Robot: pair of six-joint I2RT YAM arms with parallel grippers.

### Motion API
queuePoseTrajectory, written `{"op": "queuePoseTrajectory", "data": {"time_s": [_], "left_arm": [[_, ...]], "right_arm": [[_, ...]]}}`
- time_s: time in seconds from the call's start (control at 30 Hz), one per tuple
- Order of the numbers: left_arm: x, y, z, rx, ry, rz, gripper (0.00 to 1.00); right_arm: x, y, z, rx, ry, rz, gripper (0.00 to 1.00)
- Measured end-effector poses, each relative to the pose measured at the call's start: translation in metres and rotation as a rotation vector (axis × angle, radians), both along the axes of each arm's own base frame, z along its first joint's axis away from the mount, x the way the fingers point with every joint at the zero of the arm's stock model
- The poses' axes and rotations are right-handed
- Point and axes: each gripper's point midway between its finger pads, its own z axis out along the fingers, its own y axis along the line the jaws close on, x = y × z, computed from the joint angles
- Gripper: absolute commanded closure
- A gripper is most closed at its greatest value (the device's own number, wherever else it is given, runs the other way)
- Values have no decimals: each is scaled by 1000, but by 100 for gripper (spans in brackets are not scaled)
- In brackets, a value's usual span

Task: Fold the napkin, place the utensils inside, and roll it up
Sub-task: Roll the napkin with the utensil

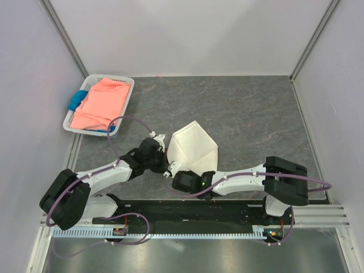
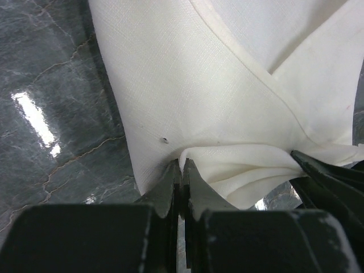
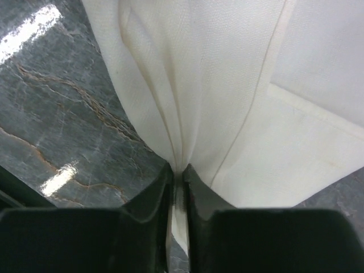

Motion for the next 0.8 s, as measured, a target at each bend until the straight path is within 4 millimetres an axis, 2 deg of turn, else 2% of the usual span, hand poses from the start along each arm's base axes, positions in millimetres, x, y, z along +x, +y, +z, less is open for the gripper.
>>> {"op": "queuePoseTrajectory", "data": {"time_s": [0.07, 0.1, 0.13, 0.27, 0.43, 0.5, 0.6, 0.8], "left_arm": [[-1, -2, 1, -7, 5, -8, 87], [-1, -2, 1, -8, 5, -9, 83], [-1, -2, 1, -9, 5, -9, 74], [0, -2, 5, -17, -2, 2, 53], [10, 3, 28, -39, -89, 49, 32], [14, 11, 38, -39, -141, 90, 26], [14, 21, 43, -44, -182, 132, 23], [2, 34, 31, -35, -177, 155, 15]], "right_arm": [[-2, 0, -2, -6, 9, 9, 100], [-2, 0, -2, -9, 11, 14, 100], [-3, 1, -2, -10, 19, 20, 100], [-10, 2, -1, -22, 74, 44, 100], [-17, 5, 4, -10, 216, 51, 100], [-17, 6, 9, 4, 275, 45, 100], [-17, 10, 17, 41, 373, 39, 100], [-12, 13, 24, 122, 543, 35, 100]]}}
